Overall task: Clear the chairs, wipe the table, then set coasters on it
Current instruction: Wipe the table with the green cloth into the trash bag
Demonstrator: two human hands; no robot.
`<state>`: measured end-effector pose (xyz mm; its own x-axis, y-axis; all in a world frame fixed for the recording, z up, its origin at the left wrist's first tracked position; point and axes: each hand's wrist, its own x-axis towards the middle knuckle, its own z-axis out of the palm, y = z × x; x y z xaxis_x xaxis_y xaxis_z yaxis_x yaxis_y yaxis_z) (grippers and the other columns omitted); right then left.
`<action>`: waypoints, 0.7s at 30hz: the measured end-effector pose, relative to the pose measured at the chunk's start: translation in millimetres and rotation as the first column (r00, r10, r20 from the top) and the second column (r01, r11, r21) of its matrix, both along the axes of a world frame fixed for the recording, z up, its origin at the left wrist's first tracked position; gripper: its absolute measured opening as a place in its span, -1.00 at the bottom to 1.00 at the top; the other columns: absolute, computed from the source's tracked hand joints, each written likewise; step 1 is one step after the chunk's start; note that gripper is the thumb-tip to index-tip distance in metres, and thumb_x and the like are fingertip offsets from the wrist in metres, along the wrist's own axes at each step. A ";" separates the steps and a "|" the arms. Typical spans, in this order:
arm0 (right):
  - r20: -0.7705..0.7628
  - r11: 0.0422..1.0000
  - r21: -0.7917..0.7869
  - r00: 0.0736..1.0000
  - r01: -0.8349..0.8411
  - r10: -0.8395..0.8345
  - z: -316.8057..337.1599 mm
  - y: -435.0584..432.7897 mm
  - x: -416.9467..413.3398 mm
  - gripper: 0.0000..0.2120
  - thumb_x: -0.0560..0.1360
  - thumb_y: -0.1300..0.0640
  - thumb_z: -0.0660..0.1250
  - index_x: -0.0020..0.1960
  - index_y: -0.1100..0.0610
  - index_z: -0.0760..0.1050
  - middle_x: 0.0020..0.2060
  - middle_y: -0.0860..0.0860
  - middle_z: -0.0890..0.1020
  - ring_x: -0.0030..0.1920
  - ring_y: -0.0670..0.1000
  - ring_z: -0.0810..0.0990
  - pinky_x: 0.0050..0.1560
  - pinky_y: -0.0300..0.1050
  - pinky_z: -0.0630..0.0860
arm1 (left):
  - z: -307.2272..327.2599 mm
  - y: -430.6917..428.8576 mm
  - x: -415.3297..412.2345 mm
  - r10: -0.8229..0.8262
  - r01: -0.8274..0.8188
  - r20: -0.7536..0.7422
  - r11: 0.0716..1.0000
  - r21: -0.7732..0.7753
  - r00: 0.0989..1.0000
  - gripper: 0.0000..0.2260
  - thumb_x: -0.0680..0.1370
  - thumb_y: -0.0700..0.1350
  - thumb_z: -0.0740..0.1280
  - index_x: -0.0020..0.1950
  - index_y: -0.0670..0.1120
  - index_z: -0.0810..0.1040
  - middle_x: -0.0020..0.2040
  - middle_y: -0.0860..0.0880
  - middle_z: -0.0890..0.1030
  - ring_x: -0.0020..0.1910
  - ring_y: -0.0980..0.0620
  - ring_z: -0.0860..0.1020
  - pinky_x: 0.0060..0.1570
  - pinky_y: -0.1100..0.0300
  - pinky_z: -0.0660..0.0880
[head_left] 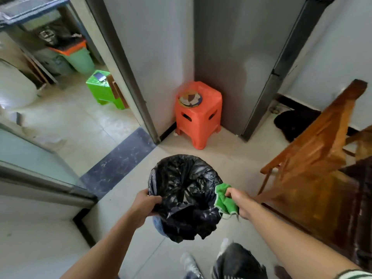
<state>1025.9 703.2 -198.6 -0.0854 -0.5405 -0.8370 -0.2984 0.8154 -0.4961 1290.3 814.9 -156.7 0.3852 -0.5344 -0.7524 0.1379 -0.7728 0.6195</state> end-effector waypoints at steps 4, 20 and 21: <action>-0.034 0.999 -0.022 0.999 -0.037 0.037 -5.6 -67.7 37.6 -0.96 0.42 0.33 0.30 -0.17 0.27 0.43 -0.32 0.19 0.51 -0.35 0.13 0.51 -0.35 -0.11 0.46 | -7.8 -51.2 37.0 -0.066 0.067 -0.012 0.996 0.061 0.998 -0.77 0.46 -0.39 0.34 0.10 -0.21 0.53 -0.03 -0.22 0.67 -0.16 -0.13 0.64 -0.33 0.11 0.60; -0.103 0.959 0.012 0.953 -0.284 0.283 -71.1 -349.1 193.9 -0.92 0.43 0.32 0.30 -0.25 0.23 0.46 -0.32 0.14 0.51 -0.30 0.11 0.49 -0.30 -0.16 0.41 | -85.6 -280.4 149.6 0.041 -0.056 0.062 0.962 0.266 0.997 -0.80 0.45 -0.45 0.31 -0.09 -0.18 0.43 -0.21 -0.20 0.58 -0.31 -0.12 0.58 -0.32 0.05 0.57; -0.107 0.956 0.015 0.950 -0.293 0.293 -78.8 -362.4 204.2 -0.92 0.43 0.31 0.30 -0.24 0.23 0.47 -0.31 0.14 0.52 -0.30 0.10 0.49 -0.32 -0.16 0.40 | -96.3 -292.7 158.9 0.043 -0.056 0.053 0.959 0.276 0.998 -0.80 0.45 -0.45 0.29 -0.08 -0.18 0.43 -0.22 -0.19 0.58 -0.31 -0.12 0.58 -0.32 0.05 0.56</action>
